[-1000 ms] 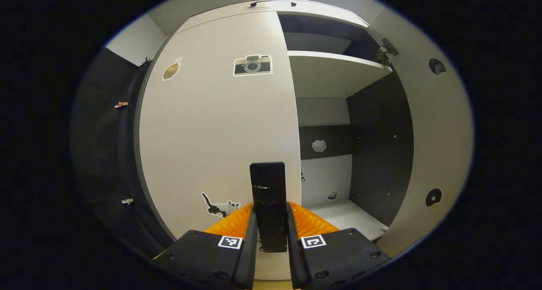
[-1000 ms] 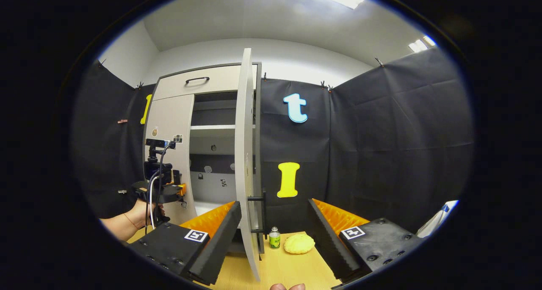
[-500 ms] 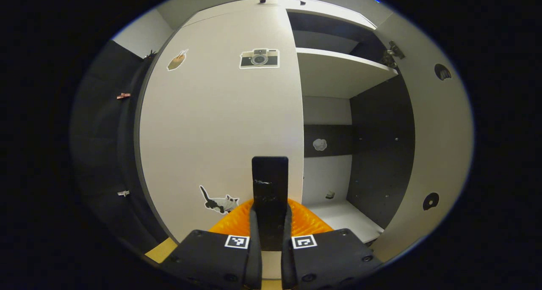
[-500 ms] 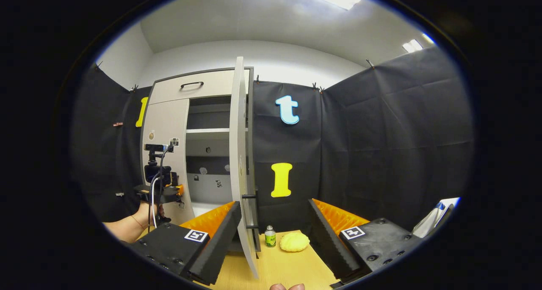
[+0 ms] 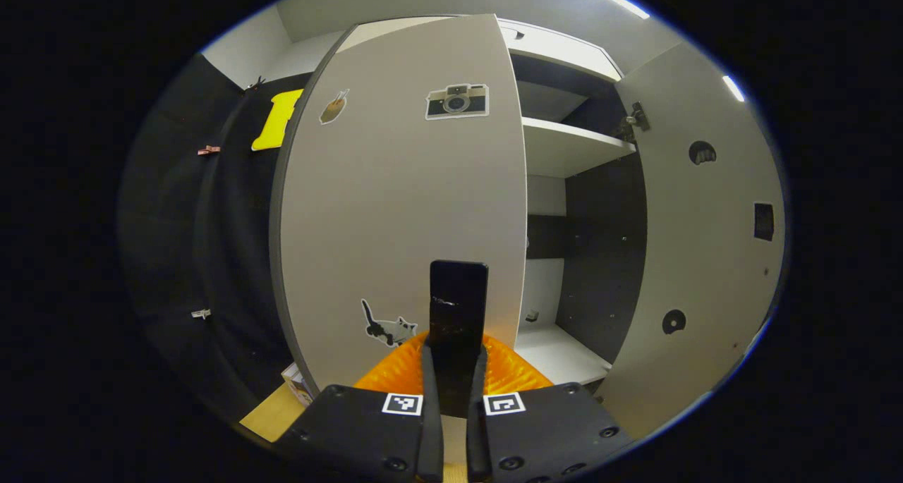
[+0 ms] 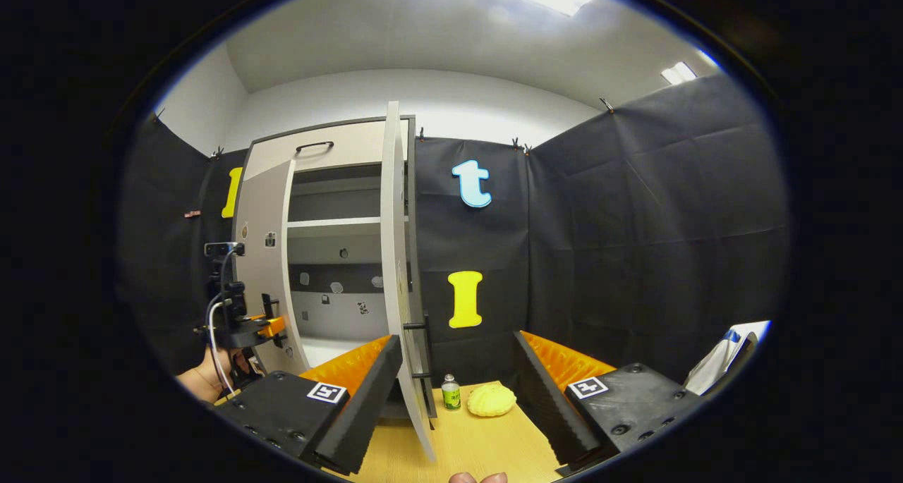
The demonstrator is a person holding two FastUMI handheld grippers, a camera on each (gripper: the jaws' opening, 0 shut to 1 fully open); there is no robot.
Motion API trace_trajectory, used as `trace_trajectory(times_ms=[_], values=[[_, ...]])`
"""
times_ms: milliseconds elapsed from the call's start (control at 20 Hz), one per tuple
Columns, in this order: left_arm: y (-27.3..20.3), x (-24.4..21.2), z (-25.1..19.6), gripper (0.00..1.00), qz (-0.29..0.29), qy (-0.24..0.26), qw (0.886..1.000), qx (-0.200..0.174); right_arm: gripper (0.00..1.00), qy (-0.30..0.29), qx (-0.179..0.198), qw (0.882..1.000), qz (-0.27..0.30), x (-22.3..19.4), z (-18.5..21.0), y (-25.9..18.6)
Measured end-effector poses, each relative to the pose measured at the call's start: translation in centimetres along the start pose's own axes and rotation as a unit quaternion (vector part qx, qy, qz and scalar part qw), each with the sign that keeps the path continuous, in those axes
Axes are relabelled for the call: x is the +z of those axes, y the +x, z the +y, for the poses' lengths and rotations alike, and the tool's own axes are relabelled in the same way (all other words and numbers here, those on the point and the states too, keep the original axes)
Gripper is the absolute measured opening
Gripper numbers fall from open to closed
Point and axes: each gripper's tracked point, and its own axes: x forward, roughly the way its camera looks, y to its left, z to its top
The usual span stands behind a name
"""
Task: Open the right door of the double-door shoe cabinet with the right hand, and open the left door with the left hand.
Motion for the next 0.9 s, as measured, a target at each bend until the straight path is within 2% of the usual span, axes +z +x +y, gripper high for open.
trace_trajectory(times_ms=[700, 900], values=[[-7.0, -0.1, 5.0, 0.17, 0.022, -0.013, 0.999, -0.019, 0.98, -0.007, -0.008, 1.000, -0.009, 0.6, 1.3, -0.4], [-8.6, -0.1, 6.6, 0.17, 0.023, -0.012, 1.000, -0.014, 0.98, -0.010, -0.006, 1.000, -0.008, 0.6, 2.2, -0.4]])
